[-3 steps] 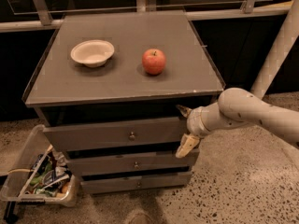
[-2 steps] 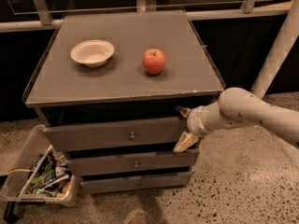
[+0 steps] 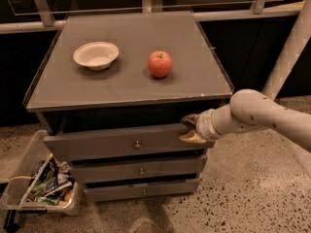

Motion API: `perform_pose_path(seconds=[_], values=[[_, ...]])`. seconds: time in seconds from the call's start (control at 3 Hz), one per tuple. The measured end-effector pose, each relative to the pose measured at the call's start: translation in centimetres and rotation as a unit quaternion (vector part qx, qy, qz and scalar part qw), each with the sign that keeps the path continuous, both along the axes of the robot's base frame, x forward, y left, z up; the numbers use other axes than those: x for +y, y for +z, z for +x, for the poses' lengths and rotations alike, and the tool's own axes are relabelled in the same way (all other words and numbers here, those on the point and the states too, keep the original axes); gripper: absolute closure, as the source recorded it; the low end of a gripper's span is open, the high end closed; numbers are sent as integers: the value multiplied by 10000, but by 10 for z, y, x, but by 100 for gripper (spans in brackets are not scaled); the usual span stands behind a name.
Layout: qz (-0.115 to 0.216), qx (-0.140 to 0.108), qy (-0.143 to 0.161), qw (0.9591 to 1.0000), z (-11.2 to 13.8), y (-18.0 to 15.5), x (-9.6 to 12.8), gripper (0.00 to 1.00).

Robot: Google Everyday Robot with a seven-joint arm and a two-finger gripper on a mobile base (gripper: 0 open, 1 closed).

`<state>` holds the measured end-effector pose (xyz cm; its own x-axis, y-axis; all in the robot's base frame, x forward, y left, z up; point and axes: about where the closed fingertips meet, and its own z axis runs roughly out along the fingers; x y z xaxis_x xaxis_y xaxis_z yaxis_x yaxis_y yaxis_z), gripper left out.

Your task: Open top drawer

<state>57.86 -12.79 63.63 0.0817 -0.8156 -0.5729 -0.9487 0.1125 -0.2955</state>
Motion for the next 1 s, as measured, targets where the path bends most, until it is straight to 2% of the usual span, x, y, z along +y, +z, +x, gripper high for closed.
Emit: perform_pose_path(seconds=[0.33, 0.67, 1.0], values=[[0, 0, 0, 10000, 1, 8, 0, 87], [0, 0, 0, 10000, 1, 10, 0, 100], [0, 0, 1, 10000, 1, 10, 0, 82]])
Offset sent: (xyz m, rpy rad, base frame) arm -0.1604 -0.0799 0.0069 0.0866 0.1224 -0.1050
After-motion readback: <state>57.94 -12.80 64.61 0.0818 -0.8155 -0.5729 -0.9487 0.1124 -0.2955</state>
